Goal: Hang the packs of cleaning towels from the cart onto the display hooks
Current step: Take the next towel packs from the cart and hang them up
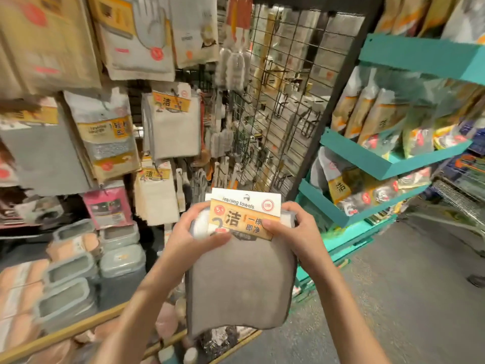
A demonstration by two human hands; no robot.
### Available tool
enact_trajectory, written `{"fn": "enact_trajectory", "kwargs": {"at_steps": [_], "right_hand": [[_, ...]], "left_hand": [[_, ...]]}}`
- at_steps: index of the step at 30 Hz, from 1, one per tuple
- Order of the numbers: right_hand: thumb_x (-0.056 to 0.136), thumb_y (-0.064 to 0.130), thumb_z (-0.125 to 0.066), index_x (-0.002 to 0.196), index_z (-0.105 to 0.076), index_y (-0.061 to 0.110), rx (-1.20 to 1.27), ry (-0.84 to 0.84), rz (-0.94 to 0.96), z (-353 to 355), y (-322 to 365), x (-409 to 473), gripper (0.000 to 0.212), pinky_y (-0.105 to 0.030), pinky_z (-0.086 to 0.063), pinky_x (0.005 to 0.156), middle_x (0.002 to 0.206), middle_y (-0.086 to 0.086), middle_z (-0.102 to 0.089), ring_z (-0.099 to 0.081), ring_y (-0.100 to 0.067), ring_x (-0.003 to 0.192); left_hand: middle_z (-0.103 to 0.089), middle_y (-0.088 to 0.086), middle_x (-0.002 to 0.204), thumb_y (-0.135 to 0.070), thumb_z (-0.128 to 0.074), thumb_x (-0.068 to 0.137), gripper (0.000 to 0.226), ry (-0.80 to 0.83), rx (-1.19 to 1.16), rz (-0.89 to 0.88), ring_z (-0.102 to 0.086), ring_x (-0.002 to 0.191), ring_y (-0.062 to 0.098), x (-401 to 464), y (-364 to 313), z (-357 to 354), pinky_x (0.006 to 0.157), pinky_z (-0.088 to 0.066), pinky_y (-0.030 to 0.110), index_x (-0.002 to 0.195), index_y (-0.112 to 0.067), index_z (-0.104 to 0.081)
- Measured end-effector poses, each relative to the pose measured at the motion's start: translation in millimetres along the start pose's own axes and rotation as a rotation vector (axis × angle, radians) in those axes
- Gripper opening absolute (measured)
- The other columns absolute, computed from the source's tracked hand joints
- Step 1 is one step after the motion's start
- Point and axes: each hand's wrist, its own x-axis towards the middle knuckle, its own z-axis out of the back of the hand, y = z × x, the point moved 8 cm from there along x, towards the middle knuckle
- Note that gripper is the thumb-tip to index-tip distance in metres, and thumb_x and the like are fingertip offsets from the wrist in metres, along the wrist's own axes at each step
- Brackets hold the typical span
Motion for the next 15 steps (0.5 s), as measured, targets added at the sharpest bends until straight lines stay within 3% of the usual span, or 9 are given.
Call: {"fn": "enact_trajectory", "kwargs": {"at_steps": [2,6,11,15], "right_hand": [[0.071,0.013,-0.079,0.09,-0.063,0.017,0.016,0.055,0.003,-17.5,-0.3,23.6,0.025,-0.029,-0.056,0.07,0.091,0.002,-0.074,-0.07,-0.016,0.085],[0.073,0.008,-0.076,0.086,-0.062,0.018,0.047,0.123,0.044,-48.7,5.6,64.8,0.022,-0.019,-0.054,0.06,0.084,0.008,-0.074,-0.07,-0.008,0.075],[0.077,0.008,-0.073,0.086,-0.06,0.017,0.09,0.197,0.064,-75.9,14.4,105.1,0.019,-0.02,-0.054,0.058,0.084,0.007,-0.074,-0.071,-0.009,0.073],[0.081,0.005,-0.068,0.091,-0.058,0.014,0.181,0.256,0.059,-92.4,22.0,130.6,0.018,-0.024,-0.057,0.061,0.09,-0.001,-0.075,-0.072,-0.017,0.078]], "left_hand": [[-0.066,0.002,0.117,-0.031,-0.085,0.055,0.065,-0.047,0.033,-0.023,-0.066,0.095,0.008,15.1,-1.8,14.4,0.07,-0.05,0.014,0.115,-0.035,-0.061],[-0.063,0.004,0.124,-0.034,-0.09,0.058,0.072,-0.088,0.04,-0.039,-0.065,0.101,0.008,45.3,0.2,41.5,0.076,-0.049,0.016,0.122,-0.028,-0.059],[-0.064,-0.005,0.124,-0.04,-0.082,0.064,0.059,-0.107,0.06,-0.062,-0.061,0.113,0.012,78.5,-2.0,64.9,0.092,-0.05,0.028,0.119,-0.037,-0.06],[-0.057,-0.012,0.133,-0.044,-0.08,0.066,0.059,-0.14,0.089,-0.058,-0.049,0.127,0.008,97.4,-3.0,80.9,0.112,-0.037,0.042,0.121,-0.041,-0.06]]}}
